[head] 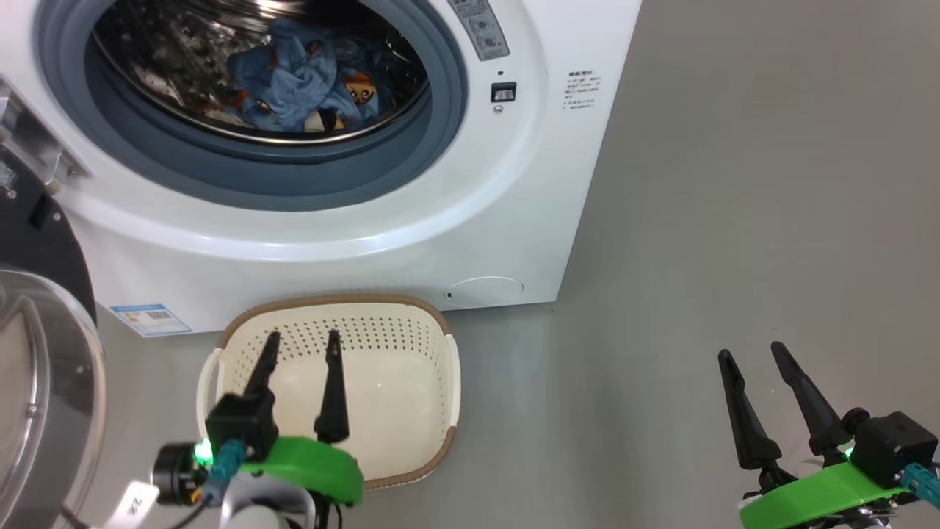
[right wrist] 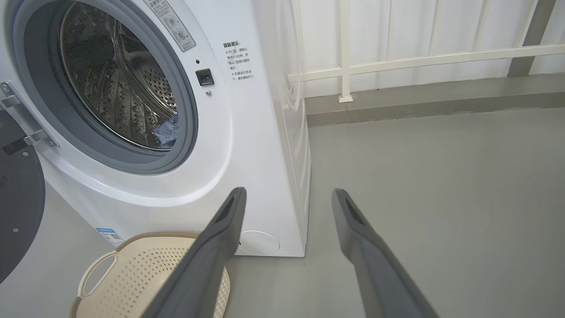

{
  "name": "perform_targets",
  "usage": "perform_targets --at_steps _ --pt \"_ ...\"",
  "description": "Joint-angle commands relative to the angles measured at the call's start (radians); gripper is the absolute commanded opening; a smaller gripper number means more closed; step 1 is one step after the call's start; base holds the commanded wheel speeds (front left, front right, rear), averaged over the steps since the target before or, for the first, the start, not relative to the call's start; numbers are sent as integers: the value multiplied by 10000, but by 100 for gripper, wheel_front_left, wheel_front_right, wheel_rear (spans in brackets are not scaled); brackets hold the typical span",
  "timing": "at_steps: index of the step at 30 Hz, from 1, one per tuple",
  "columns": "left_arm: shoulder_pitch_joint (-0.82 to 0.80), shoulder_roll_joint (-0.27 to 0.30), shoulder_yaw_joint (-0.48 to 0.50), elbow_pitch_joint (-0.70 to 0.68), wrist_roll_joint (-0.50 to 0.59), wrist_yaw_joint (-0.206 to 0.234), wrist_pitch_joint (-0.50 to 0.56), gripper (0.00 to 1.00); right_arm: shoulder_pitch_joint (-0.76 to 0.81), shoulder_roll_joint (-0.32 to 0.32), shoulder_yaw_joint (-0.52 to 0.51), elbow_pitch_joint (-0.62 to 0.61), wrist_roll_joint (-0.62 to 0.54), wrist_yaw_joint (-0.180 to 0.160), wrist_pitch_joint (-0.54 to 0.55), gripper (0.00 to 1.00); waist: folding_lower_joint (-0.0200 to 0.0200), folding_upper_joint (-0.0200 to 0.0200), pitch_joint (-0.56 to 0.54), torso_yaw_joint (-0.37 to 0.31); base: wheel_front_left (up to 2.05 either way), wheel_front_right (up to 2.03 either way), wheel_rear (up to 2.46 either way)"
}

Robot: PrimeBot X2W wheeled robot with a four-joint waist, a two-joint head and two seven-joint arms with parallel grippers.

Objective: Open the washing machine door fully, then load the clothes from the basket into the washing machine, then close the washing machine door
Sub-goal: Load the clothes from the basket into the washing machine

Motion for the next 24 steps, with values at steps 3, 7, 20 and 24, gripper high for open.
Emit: perform_targets --at_steps 3,7,20,24 --pt "350 167 274 -507 19 166 -64 100 191 -50 180 -248 -87 16 -120 100 -1 0 -107 87 0 0 0" --pt "767 167 329 -693 -12 247 -64 100 308 0 122 -253 -126 16 -120 100 -1 0 -280 177 0 0 0" --pt "1701 166 739 -1066 237 252 -64 100 742 12 -206 -421 -501 16 -120 100 -1 0 -919 479 0 0 0" --pt "1989 166 1026 -1198 378 147 -64 100 1031 22 -410 -606 -644 16 -120 100 -1 0 -1120 506 0 0 0"
